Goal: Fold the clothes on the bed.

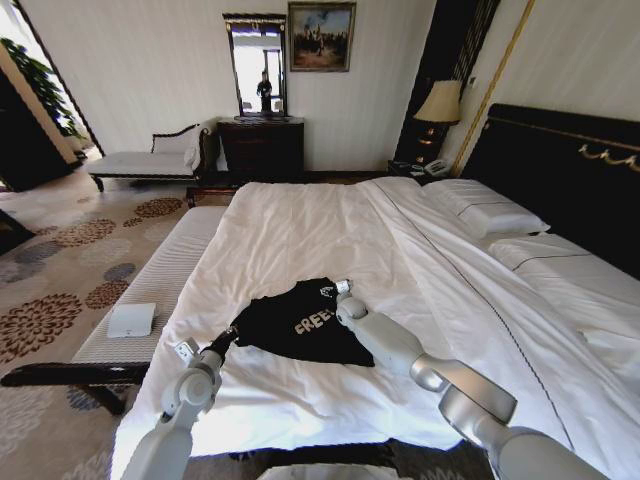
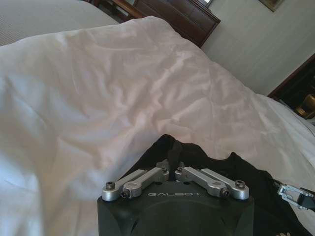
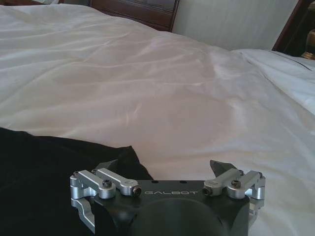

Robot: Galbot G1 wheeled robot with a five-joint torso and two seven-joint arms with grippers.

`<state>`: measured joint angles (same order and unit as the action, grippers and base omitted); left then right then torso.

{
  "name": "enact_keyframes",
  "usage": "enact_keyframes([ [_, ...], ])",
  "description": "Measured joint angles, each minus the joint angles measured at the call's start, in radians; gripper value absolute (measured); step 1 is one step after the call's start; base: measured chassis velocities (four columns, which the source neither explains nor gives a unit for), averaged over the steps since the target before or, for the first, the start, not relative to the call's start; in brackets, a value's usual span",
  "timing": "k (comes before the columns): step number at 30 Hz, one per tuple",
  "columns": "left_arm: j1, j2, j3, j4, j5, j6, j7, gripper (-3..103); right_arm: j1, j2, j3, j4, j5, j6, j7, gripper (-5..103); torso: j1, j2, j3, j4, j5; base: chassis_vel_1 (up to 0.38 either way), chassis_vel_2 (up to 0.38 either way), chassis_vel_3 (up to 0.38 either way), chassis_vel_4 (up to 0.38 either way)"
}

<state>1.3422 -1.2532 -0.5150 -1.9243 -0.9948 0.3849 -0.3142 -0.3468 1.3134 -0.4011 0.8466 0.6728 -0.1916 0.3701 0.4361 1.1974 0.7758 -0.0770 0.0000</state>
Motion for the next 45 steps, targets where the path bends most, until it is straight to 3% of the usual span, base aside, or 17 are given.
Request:
enact_keyframes([
  [6,-0.008,0.006,0.009,-0.006,-0.001,0.004,-0.003,0,0.036,0.033,0.014,-0.091,-0.018,0.004,-0.020,103,0.000,0.000,0.000,0.0000,0.0000,0.000,0.000,0.000,0.000],
  [7,-0.008,0.007,0.010,-0.008,-0.001,0.006,-0.004,0,0.043,0.040,0.019,-0.102,-0.019,0.004,-0.021,95,0.000,0.000,0.000,0.0000,0.0000,0.000,0.000,0.000,0.000],
  [16,0.003,0.006,0.005,-0.010,0.002,0.008,-0.004,0,0.051,0.037,-0.014,-0.038,0.024,-0.011,-0.019,93,0.000,0.000,0.000,0.0000,0.0000,0.000,0.000,0.000,0.000],
  [27,0.013,0.001,-0.006,-0.008,0.009,0.008,-0.004,0,0.056,0.036,-0.095,-0.057,-0.009,-0.121,0.079,95,0.000,0.000,0.000,0.0000,0.0000,0.000,0.000,0.000,0.000],
  [39,0.012,-0.003,-0.003,-0.005,0.013,0.008,-0.003,0,0.057,0.068,-0.019,-0.111,-0.056,-0.123,0.160,95,0.000,0.000,0.000,-0.0001,0.0000,0.000,0.000,0.000,0.000],
  [42,0.011,-0.003,-0.002,-0.002,0.013,0.008,-0.004,0,0.066,0.073,-0.010,-0.126,-0.062,-0.123,0.158,95,0.000,0.000,0.000,0.0000,0.0000,0.000,0.000,0.000,0.000],
  [45,0.010,-0.005,0.001,0.000,0.016,0.008,-0.003,0,0.075,0.073,-0.009,-0.134,-0.051,-0.090,0.103,95,0.000,0.000,0.000,-0.0001,0.0000,0.000,0.000,0.000,0.000],
])
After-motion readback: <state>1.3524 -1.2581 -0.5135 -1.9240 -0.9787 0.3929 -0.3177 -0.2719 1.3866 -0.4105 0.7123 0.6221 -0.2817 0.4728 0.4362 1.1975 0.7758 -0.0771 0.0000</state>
